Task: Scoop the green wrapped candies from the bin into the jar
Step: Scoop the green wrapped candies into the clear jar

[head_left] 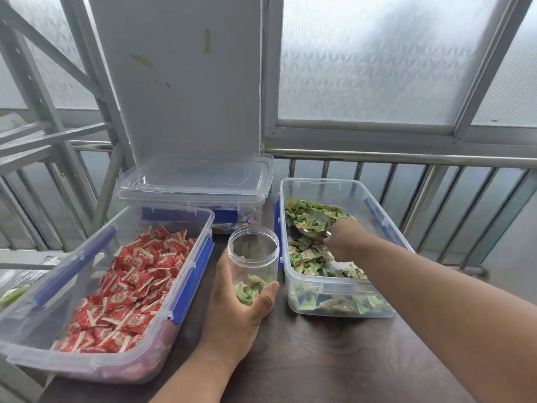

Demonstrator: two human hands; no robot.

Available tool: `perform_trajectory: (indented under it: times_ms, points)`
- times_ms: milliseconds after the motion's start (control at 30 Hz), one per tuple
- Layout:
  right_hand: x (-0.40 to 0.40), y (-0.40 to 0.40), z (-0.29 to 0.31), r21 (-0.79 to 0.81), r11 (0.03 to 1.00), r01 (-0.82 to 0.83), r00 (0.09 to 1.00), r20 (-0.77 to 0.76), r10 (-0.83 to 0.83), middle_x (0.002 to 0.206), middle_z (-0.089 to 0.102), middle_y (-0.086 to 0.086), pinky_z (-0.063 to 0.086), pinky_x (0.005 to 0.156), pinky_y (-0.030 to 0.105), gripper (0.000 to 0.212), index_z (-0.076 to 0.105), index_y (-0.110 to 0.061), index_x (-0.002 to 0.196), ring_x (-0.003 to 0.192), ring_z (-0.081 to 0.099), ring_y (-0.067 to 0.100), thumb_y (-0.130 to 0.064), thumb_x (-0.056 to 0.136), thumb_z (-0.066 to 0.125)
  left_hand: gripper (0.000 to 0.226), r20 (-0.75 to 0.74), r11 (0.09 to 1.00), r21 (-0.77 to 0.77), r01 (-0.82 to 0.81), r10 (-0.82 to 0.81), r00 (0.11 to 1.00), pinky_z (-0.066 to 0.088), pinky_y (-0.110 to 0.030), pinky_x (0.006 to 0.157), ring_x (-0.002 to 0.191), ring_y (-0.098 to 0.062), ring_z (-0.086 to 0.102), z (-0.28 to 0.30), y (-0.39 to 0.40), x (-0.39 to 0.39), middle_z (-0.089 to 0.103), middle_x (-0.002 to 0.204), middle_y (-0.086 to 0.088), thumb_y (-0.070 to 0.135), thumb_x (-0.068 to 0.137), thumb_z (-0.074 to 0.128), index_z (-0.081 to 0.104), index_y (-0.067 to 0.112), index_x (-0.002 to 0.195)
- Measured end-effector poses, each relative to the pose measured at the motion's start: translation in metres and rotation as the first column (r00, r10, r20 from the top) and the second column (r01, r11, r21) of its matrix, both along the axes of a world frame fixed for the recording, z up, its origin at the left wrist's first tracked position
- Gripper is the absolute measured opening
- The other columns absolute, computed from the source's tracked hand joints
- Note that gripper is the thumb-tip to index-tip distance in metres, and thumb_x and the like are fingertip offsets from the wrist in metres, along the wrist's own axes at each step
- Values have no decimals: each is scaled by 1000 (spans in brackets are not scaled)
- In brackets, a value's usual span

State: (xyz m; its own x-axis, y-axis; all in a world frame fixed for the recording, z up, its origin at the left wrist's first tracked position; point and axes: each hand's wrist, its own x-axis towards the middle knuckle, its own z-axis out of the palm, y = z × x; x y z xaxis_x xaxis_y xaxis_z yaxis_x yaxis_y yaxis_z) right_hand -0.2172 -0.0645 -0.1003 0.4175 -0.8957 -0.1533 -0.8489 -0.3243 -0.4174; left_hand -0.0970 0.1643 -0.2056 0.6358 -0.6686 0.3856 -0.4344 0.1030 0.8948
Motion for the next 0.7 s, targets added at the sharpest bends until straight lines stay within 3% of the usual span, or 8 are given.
perform_trajectory:
  times_ms: [133,267,367,500,600,700]
  points:
    - [-3,-7,4,-62,998,6,998,-67,-10,88,68,9,41,52,25,19,70,-8,82,75,59,23,-11,96,58,92,-17,1000,6,2,-2,1000,48,-23,103,129,3,66,0,1,1,67,141,26,64,81,88,41,51,158]
    - [-12,-6,14,-91,996,-16,998,-69,10,79,57,7,43,60,27,19,55,-10,76,77,56,26,-14,94,58,92,-21,1000,6,0,0,1000,48,-22,102,128,4,66,2,1,0,67,140,28,65,80,87,41,51,158]
    - [-20,-1,19,-160,987,-33,995,-98,17,80,61,9,40,54,26,21,54,-11,73,74,58,26,-10,94,56,91,-36,1000,3,9,-9,999,49,-25,104,128,2,66,1,1,0,68,139,26,66,79,87,42,51,157]
    - [-33,4,26,-164,985,-50,996,-82,37,90,67,12,40,57,27,12,64,-5,89,79,59,28,-13,97,58,91,-46,1000,-5,19,-19,999,49,-24,105,129,3,66,1,1,0,68,139,26,65,79,88,42,50,157]
    - [-44,4,29,-164,985,-58,998,-22,55,86,66,9,37,54,28,13,67,-8,99,75,59,26,-15,99,56,89,-49,1000,-6,13,-14,999,50,-23,103,125,4,67,1,1,0,69,137,27,65,79,88,44,51,155]
    - [-53,7,34,-207,974,-90,995,16,95,86,65,2,46,67,32,13,66,-17,104,82,61,25,-25,102,55,91,-47,1000,3,7,-6,999,49,-23,101,126,3,66,1,1,0,69,136,26,66,78,88,43,50,156]
